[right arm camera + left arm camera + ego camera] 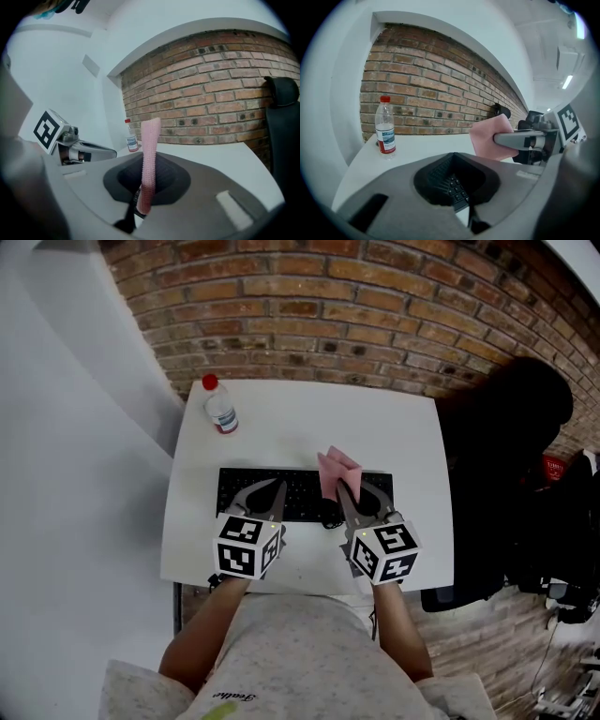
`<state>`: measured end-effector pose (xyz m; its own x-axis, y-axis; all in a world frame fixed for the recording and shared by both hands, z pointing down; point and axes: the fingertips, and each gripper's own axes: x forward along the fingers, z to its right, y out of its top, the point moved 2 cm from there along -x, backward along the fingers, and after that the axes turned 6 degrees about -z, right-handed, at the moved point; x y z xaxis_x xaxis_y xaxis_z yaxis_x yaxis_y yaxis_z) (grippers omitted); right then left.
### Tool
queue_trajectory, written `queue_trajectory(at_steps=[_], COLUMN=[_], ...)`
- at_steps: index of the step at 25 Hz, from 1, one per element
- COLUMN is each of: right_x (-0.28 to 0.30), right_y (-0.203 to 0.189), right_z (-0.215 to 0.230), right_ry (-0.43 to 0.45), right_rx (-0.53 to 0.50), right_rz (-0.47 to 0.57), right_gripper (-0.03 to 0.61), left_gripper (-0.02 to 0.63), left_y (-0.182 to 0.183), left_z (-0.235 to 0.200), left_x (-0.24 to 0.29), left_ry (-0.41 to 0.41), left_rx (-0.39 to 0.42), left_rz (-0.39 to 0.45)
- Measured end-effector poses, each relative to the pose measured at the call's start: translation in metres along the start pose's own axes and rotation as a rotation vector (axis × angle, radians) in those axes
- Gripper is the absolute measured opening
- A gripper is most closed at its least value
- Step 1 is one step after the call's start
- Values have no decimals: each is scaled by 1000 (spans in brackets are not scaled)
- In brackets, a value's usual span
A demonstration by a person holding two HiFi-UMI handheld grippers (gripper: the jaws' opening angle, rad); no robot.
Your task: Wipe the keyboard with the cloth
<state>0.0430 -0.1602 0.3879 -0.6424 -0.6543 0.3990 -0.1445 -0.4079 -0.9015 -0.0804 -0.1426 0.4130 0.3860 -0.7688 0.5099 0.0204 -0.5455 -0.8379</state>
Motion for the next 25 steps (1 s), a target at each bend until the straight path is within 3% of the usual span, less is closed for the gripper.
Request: queue_trajectory(at_steps=[25], right_x=[-2], right_y=[-2], right_z=[-19], right_ry=[-45], right_rx=[-8], right_rz=[14], right_gripper=[18], left_gripper=[-8], left_y=[-8], left_z=[-5], left_x=[-8], left_ry=[-51], left_rx=[16], left_rz=[-9])
